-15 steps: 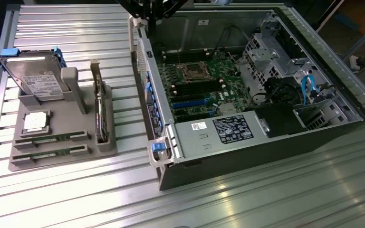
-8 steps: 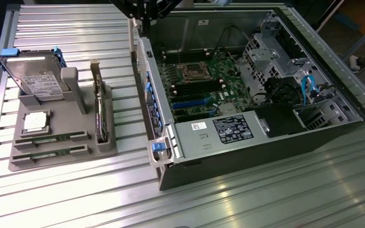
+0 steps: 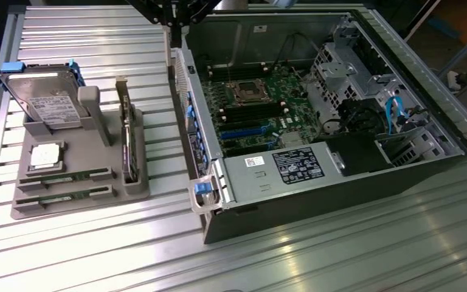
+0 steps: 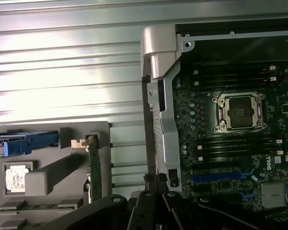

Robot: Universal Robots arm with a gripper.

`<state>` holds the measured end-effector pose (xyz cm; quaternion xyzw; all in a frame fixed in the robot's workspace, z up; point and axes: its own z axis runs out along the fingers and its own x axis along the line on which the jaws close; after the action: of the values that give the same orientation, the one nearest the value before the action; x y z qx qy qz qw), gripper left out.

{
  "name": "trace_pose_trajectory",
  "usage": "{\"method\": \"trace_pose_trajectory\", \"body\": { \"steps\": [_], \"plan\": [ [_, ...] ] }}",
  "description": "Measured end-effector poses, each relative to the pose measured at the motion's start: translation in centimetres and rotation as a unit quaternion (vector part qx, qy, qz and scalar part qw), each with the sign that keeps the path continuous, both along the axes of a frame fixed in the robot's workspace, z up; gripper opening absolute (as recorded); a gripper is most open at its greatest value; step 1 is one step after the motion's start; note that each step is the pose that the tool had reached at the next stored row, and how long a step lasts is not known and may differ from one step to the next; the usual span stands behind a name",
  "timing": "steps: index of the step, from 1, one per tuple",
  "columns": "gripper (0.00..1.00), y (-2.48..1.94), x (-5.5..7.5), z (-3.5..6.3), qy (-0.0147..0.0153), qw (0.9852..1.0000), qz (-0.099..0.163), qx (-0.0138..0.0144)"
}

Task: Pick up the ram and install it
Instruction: 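Reach for the ram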

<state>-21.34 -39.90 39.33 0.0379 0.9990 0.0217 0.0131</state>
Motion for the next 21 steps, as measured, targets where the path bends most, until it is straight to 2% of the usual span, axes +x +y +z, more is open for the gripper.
{"method": "trace_pose_trajectory", "body": {
  "steps": [21],
  "plan": [
    [0.11,0.0,-5.4,0.0,0.0,1.0,0.0,0.0]
  ]
}}
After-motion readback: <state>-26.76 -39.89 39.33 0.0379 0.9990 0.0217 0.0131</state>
